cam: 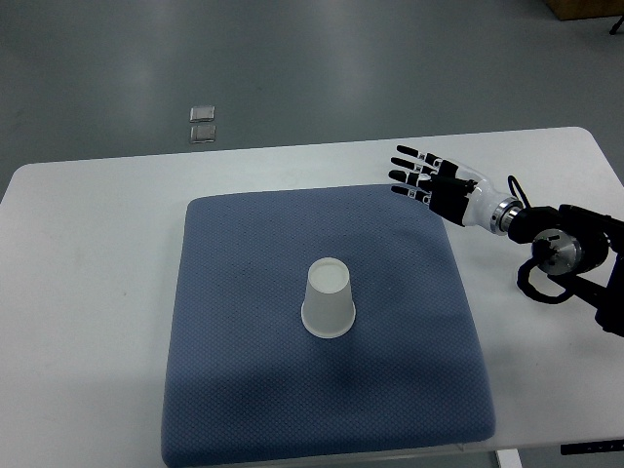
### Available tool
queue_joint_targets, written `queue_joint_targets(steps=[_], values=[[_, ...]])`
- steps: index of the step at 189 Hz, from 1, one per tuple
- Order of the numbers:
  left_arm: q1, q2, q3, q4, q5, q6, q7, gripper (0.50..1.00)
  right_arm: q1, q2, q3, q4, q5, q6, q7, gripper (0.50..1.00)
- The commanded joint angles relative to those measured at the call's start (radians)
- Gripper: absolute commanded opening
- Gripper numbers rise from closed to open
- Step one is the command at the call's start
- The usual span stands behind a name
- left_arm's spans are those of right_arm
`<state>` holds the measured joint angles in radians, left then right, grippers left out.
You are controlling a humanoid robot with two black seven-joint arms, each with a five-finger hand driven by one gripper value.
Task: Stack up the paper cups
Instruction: 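Move the right hand toward the white paper cup beside the mat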
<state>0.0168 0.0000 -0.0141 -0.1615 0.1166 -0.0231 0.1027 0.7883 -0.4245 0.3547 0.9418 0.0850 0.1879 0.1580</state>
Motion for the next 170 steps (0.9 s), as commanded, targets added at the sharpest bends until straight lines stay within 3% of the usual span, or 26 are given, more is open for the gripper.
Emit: queue_joint_targets(steps=[1, 89, 126, 170], values=[[0.0, 0.0, -0.001, -0.003, 0.0, 0.0, 0.0, 1.0, 0.005, 0.004, 0.001, -0.002, 0.001, -0.001, 0.001, 0.928], [-0.003, 0.0, 0.005, 0.005, -0.002, 0.0, -0.001, 1.0, 0.011, -0.02, 0.06, 0.002, -0.002, -0.012, 0.005, 0.928], [-0.005, 0.0, -0.001, 0.002, 0.0, -0.001, 0.0, 1.0, 0.005, -0.023, 0.05, 0.002, -0.037, 0.028, 0.008, 0.928], [-0.003, 0.0, 0.003, 0.004, 0.0, 0.0, -0.001, 1.0, 0.005, -0.082, 0.053, 0.002, -0.189, 0.062, 0.069, 0.928]])
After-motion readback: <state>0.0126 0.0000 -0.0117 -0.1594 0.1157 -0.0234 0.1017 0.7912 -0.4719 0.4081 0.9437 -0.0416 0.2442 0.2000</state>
